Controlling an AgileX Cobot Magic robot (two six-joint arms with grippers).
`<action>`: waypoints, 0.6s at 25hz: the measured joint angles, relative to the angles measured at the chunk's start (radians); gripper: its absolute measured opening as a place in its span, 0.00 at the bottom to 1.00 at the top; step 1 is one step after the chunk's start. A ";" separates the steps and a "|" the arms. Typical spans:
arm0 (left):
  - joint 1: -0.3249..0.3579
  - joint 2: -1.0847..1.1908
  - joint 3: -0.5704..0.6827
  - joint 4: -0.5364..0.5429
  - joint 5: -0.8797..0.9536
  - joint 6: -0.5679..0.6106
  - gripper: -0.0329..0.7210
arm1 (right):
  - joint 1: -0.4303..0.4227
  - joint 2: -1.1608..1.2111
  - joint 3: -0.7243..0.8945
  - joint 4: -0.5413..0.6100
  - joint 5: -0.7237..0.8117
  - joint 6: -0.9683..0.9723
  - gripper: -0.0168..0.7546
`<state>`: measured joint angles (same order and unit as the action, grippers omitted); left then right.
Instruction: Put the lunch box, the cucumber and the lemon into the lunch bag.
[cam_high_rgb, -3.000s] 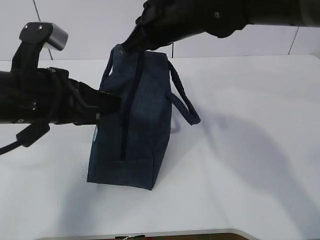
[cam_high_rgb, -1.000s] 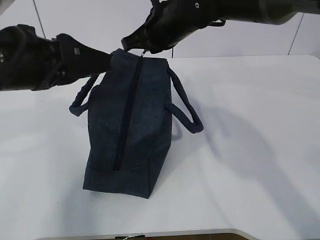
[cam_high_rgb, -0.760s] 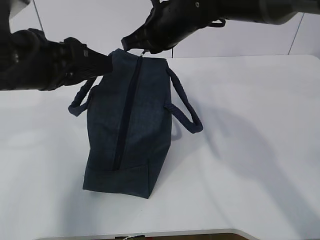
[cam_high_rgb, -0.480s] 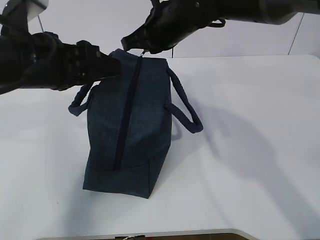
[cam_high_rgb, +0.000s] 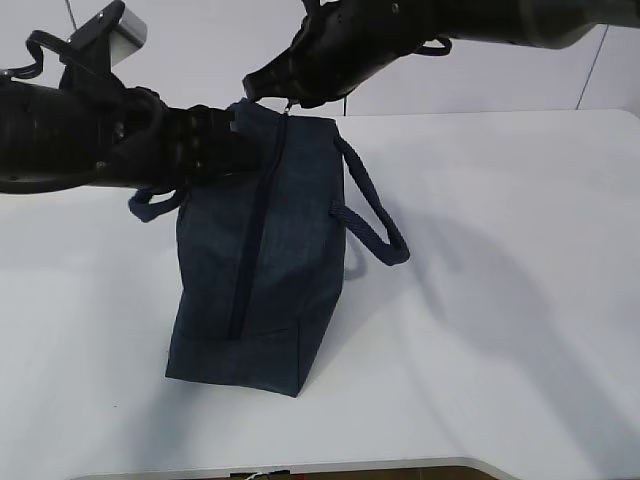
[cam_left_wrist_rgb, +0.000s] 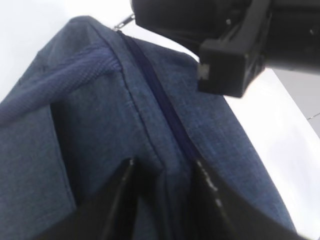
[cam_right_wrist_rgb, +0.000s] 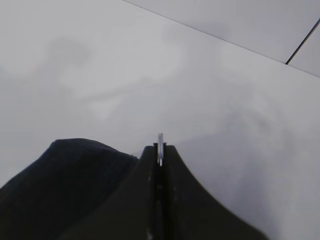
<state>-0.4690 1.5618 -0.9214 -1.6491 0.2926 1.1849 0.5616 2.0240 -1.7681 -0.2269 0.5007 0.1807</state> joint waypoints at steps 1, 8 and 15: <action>0.000 0.000 0.000 0.000 0.005 0.000 0.32 | 0.000 0.000 0.000 0.000 0.000 0.000 0.03; 0.000 0.002 0.000 0.107 0.062 -0.001 0.06 | 0.000 0.000 0.000 0.000 0.002 0.000 0.03; 0.002 -0.021 -0.008 0.365 0.157 -0.001 0.05 | 0.000 0.000 0.000 0.002 0.002 0.000 0.03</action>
<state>-0.4669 1.5408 -0.9296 -1.2843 0.4491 1.1842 0.5616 2.0240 -1.7681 -0.2253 0.5028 0.1807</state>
